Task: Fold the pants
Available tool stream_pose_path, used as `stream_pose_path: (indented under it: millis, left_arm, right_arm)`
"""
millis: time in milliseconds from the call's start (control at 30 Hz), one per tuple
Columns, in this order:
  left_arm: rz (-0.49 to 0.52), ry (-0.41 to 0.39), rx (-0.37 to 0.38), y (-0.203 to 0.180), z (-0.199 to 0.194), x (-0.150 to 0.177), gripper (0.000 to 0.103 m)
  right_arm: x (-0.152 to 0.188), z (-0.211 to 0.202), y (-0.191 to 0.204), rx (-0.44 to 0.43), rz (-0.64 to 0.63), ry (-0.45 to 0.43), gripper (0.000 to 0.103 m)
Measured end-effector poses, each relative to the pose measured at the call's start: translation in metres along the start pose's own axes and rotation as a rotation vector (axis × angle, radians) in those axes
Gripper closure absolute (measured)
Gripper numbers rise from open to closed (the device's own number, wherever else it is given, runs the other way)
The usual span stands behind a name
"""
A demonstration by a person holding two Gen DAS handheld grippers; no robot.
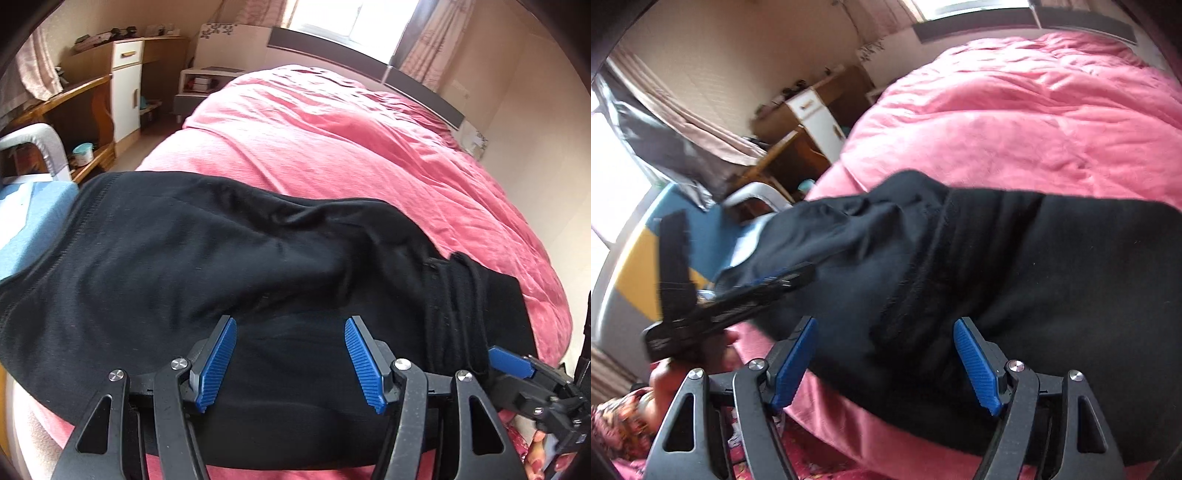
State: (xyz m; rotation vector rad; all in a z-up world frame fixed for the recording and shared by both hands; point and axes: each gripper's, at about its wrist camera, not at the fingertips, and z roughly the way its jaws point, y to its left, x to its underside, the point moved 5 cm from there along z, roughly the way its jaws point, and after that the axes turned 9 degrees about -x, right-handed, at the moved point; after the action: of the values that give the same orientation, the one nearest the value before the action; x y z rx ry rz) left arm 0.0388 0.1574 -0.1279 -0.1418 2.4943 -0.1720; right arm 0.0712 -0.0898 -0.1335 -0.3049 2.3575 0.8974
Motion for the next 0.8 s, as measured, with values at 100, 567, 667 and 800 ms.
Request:
stream_pose_path:
  millis: [100, 567, 667, 800]
  left_arm:
    - [0.008, -0.001, 0.070, -0.013, -0.004, -0.001, 0.041]
    - [0.148, 0.158, 0.329, -0.125, 0.034, 0.002, 0.030]
    - [0.158, 0.183, 0.369, -0.141, 0.042, 0.011, 0.074]
    - [0.220, 0.131, 0.376, -0.149, 0.027, 0.013, 0.082]
  right_arm:
    - [-0.008, -0.036, -0.003, -0.015, -0.009, -0.089, 0.028]
    - [-0.007, -0.150, -0.153, 0.308, 0.412, -0.292, 0.074]
    - [-0.005, -0.141, -0.157, 0.260, 0.424, -0.281, 0.080]
    - [0.001, -0.127, -0.156, 0.286, 0.399, -0.238, 0.081]
